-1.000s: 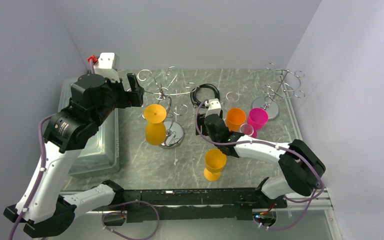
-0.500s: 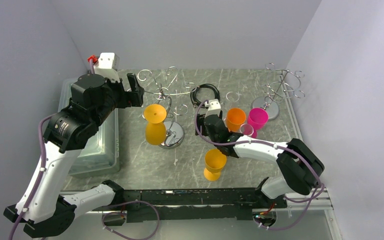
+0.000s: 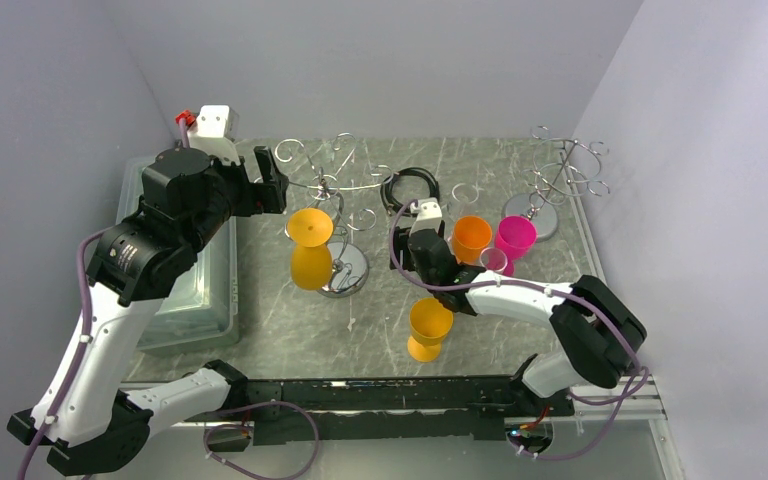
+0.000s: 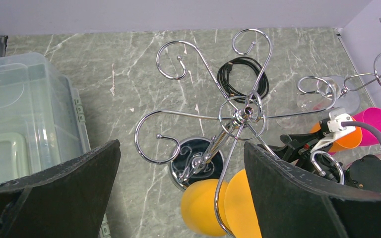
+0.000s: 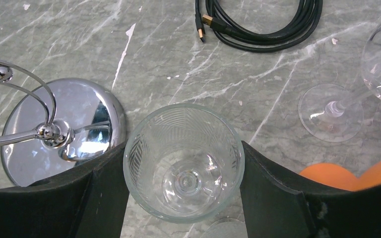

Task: Take the wine glass off the wine glass rack
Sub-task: Place the wine glass at the center of the board.

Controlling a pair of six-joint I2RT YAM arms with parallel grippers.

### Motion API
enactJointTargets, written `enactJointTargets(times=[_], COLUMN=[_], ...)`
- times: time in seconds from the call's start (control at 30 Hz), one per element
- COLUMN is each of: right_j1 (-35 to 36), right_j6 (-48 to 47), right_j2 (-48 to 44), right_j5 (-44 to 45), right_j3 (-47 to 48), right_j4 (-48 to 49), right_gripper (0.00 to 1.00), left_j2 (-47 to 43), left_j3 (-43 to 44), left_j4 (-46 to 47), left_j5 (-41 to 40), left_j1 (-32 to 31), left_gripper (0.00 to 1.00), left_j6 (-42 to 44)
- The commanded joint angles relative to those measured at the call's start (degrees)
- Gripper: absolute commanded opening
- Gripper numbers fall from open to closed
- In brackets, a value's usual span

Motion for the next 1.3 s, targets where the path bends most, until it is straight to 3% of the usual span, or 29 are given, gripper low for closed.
enactJointTargets(times=[0.0, 0.43, 1.27], right_j1=[-0.27, -0.45, -0.70], right_j6=[1.13, 0.26, -0.41], right_j2=[0.39, -2.17, -1.08], right_j5=[-0.02, -0.07, -3.73], right_j3=[-0.40, 4.77, 4.42], right_j4=[3.39, -3.07, -2.66], right_gripper=[0.47, 0.50, 0.62], left_j2=[0.04, 0.34, 1.49], left_j3=[0.24, 0.33, -0.61], left_j4=[2.70, 2.88, 3.13], left_j5=[0.15, 0.31, 1.30], left_j1=[-0.21, -0.22, -0.21], left_gripper=[1.00, 0.99, 1.00], left_j6=[0.18, 0.14, -0.26])
